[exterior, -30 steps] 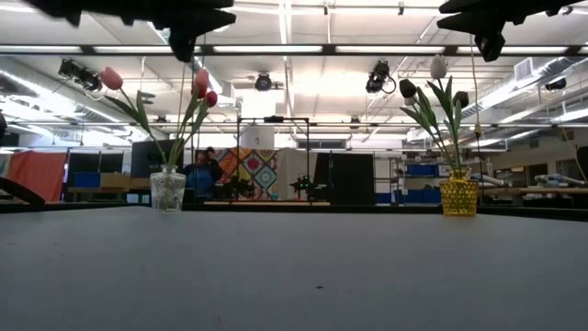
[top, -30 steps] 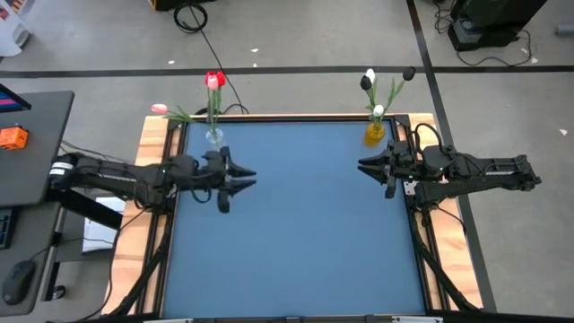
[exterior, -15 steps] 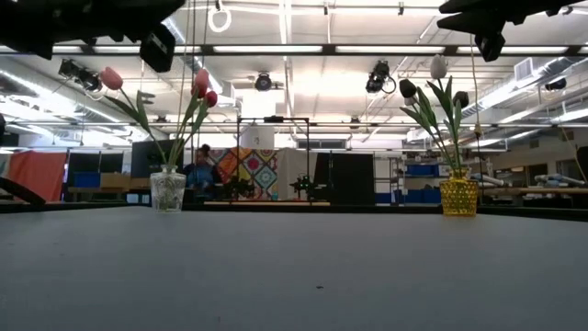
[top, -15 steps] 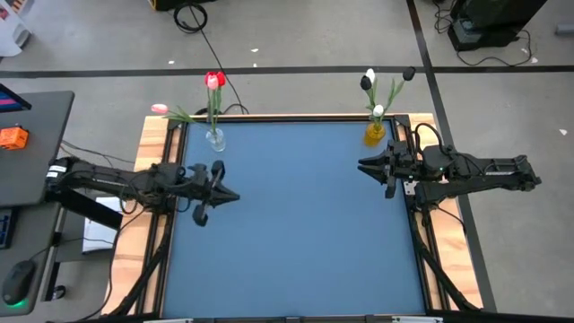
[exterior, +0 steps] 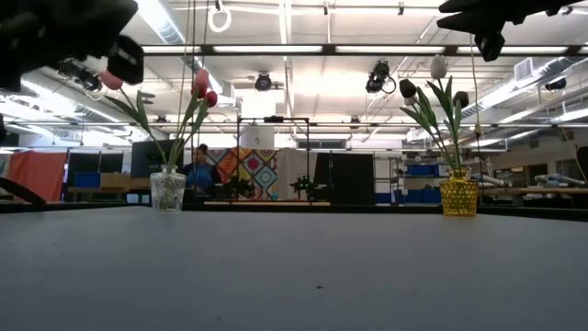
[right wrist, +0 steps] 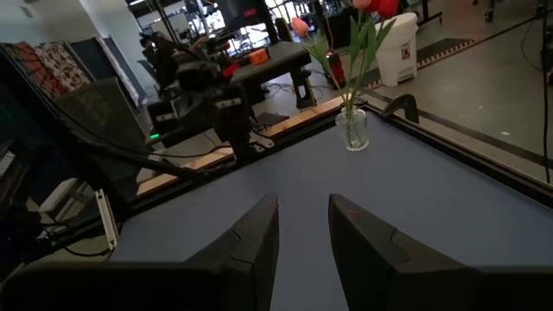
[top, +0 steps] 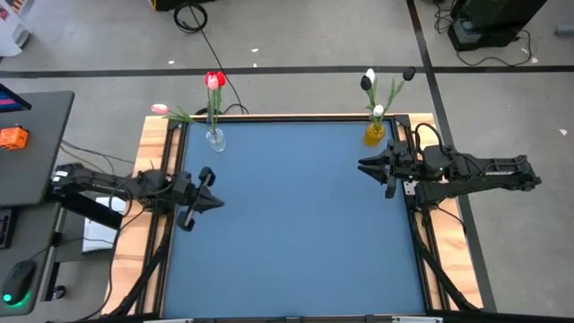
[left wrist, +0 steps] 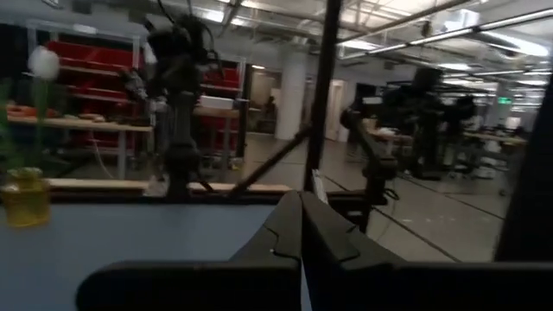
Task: Sort flowers into vase by color
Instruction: Return to Home Position
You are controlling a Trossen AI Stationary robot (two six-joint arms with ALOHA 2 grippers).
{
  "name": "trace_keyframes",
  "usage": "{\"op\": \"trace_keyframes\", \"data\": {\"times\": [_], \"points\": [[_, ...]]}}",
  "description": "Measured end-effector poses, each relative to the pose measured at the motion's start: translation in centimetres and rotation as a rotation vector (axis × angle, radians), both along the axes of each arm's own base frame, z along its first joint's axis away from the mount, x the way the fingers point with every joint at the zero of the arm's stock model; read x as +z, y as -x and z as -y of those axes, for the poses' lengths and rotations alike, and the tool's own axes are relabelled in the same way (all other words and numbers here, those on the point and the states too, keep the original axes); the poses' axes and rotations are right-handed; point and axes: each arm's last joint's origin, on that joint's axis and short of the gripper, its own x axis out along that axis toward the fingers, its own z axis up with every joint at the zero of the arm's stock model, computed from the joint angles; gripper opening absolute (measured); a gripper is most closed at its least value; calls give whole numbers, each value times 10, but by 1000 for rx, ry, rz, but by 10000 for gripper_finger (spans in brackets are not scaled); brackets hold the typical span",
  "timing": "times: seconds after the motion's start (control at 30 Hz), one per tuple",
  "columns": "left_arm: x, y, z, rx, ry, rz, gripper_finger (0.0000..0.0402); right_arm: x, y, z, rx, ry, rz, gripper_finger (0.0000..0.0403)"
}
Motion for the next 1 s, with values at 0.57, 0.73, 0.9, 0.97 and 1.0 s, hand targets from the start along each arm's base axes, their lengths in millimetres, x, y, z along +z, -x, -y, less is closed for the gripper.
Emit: {"op": "trace_keyframes", "data": {"times": [0.57, 0.73, 0.9, 0.97, 1.0], "points": [[-44, 4, -4, -37, -226, -240, 3, 0, 0, 0, 0, 0, 0, 113], [-46, 4, -3, -47, -328, -222, 2, 0, 0, 0, 0, 0, 1, 113], [-47, 2, -3, -66, -314, -238, 2, 0, 0, 0, 0, 0, 2, 113], [-39, 3, -2, -106, -262, -170, 2, 0, 0, 0, 0, 0, 2, 113], [-38, 5, -2, -118, -242, -159, 2, 0, 0, 0, 0, 0, 3, 113]]}}
